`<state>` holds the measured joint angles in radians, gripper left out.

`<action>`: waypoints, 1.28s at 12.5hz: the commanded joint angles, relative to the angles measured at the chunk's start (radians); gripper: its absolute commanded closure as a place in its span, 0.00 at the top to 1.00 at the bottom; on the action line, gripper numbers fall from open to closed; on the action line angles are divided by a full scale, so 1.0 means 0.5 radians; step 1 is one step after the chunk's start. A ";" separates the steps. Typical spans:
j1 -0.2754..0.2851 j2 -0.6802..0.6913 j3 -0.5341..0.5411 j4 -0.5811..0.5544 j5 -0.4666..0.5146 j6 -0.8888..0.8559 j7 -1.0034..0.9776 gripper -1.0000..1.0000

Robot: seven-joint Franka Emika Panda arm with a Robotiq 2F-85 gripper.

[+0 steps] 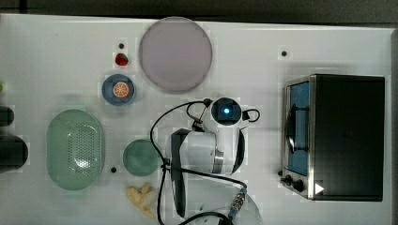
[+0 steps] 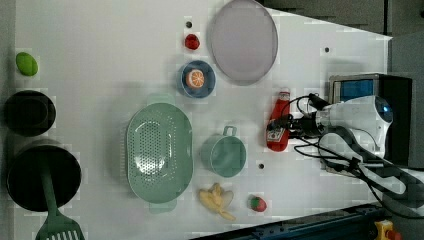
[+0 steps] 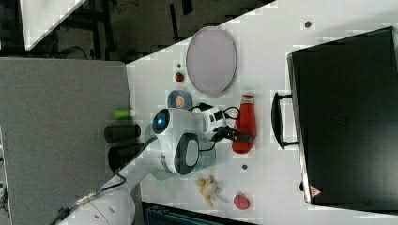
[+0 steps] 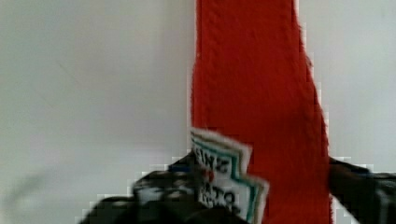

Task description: Pick ketchup from strainer and place it on the table

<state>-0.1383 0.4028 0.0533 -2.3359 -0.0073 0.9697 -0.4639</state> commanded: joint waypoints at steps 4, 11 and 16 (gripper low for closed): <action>0.002 -0.425 0.028 0.143 0.045 -0.226 0.034 1.00; 0.003 -0.835 0.041 0.815 0.045 -1.347 0.440 1.00; 0.000 -0.843 0.029 1.212 0.038 -1.698 0.564 1.00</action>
<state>-0.1360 -0.0565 0.0798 -1.7070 0.0087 0.1631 -0.2406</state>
